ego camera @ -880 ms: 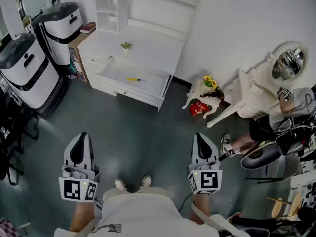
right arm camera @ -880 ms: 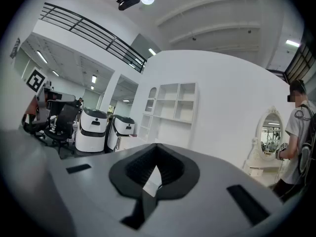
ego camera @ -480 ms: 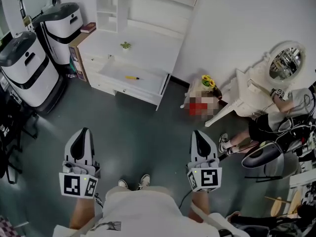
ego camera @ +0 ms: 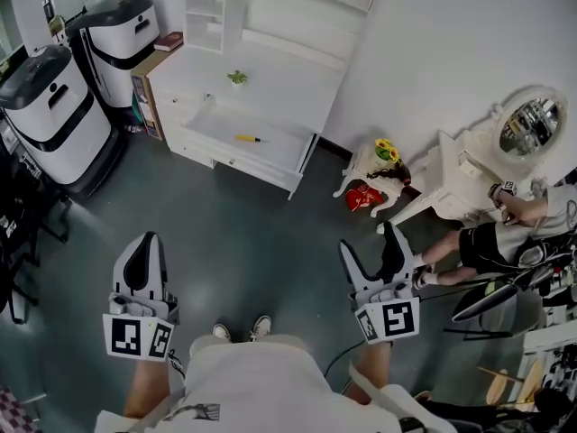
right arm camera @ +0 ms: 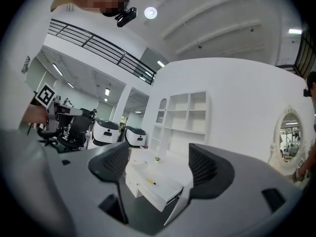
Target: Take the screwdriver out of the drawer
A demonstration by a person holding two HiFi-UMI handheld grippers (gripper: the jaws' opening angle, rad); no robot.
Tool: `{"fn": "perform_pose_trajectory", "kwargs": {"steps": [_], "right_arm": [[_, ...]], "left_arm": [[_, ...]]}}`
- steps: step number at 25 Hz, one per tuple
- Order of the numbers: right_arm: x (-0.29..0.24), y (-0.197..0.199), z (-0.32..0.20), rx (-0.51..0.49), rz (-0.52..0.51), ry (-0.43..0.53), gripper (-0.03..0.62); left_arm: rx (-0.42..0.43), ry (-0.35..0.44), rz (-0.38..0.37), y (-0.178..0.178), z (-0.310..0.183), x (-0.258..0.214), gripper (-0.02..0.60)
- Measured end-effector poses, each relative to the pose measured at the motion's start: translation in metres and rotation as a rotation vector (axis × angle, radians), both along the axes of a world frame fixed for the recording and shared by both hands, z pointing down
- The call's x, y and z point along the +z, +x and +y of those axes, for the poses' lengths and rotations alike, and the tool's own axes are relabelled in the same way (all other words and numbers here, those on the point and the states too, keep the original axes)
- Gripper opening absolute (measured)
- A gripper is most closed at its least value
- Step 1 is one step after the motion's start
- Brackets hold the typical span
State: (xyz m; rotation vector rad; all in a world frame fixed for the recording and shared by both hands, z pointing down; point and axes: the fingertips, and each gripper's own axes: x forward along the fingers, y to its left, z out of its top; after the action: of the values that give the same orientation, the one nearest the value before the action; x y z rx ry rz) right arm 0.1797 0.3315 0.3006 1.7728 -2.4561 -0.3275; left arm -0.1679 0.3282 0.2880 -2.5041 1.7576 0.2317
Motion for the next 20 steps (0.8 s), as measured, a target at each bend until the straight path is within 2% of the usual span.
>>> {"fn": "perform_pose_trajectory", "kwargs": {"steps": [1, 3, 9, 14, 20], "right_arm": [[0.001, 0.002, -0.004, -0.017, 0.001, -0.005, 0.389], [0.004, 0.009, -0.012, -0.041, 0.01, -0.019, 0.416], [0.013, 0.028, -0.034, -0.079, 0.017, -0.037, 0.417], [0.018, 0.03, -0.056, -0.105, 0.022, -0.04, 0.417], [0.031, 0.021, -0.092, -0.13, 0.042, -0.081, 0.417]], "left_arm": [[-0.005, 0.003, -0.001, 0.003, -0.003, -0.001, 0.015], [-0.012, 0.007, -0.006, 0.01, -0.008, -0.003, 0.015], [-0.046, -0.003, -0.023, 0.035, -0.019, -0.002, 0.015], [-0.077, -0.018, -0.024, 0.039, -0.029, 0.006, 0.015], [-0.063, -0.045, 0.0, 0.046, -0.075, 0.021, 0.015]]}}
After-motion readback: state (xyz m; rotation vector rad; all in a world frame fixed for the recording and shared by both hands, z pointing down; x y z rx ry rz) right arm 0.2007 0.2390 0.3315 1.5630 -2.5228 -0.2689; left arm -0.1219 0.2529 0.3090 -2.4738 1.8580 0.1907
